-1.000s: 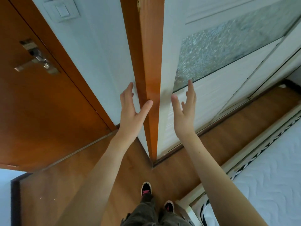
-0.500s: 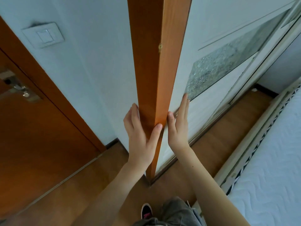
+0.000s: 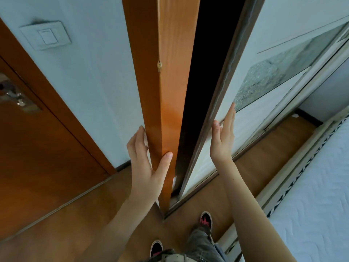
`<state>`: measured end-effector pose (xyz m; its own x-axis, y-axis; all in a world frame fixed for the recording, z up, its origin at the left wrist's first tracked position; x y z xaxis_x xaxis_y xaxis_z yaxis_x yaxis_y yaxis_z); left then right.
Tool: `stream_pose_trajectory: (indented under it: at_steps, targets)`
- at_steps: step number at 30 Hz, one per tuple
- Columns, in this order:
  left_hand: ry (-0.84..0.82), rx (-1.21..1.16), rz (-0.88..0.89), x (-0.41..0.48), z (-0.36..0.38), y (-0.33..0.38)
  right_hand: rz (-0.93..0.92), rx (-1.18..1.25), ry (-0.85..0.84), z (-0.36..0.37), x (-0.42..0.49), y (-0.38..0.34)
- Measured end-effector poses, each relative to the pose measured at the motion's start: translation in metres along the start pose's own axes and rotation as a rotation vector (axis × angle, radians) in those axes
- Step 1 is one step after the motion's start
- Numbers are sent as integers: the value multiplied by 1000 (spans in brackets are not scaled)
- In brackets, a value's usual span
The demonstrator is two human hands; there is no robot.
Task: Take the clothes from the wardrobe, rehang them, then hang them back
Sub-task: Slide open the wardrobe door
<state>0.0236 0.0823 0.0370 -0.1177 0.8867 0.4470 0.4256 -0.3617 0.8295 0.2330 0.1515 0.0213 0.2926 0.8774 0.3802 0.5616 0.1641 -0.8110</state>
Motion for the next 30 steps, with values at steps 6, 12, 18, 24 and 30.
stream_pose_trajectory:
  at_steps: [6,12,18,24,30]
  targets:
    - [287,300,704,2,21,84,-5,52,-7,-23,42,37]
    - [-223,-47,23,56,172,69,-12,96,-30,-52,83,69]
    - [-416,-397,-535,98,288,31,6,129,-76,-78,126,105]
    - [-409,-444,-583,128,356,42,-11,115,-76,-110,177,147]
    - [-425,-431,-541,157,432,59,-5,94,-71,-149,238,198]
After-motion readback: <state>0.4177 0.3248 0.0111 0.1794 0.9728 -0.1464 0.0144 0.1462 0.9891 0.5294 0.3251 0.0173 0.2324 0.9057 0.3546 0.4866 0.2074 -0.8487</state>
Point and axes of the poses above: each hand's wrist, its own x-axis towards the middle knuckle, its own z-axis out of the palm, y = z × x, the point moved 1 cm from there along x, towards the middle knuckle, and after that the axes turned 4 degrees about -y, right-handed, at the moved point
